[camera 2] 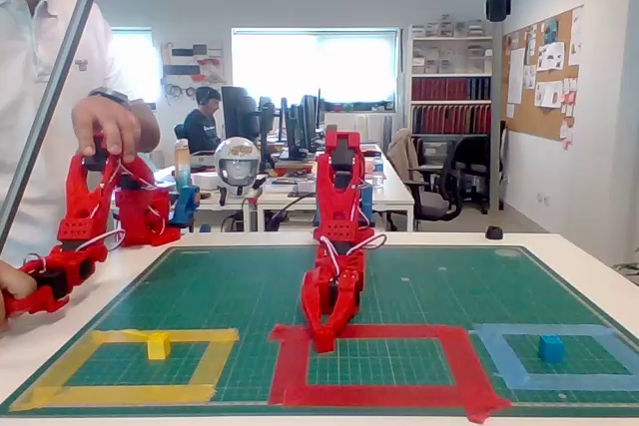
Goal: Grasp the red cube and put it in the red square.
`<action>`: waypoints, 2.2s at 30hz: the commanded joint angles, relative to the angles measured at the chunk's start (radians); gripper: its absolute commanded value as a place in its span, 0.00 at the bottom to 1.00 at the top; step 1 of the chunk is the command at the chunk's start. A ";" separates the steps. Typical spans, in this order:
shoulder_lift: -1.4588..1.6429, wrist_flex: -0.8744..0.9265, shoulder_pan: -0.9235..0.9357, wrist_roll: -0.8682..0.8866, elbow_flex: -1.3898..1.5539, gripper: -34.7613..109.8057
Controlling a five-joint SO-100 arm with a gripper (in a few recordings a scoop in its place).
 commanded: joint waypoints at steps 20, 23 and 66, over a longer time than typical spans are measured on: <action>-0.179 -0.066 0.021 -0.021 -0.333 0.23; -0.193 -0.060 0.023 -0.014 -0.362 0.23; 0.281 0.469 0.040 0.126 -0.106 0.23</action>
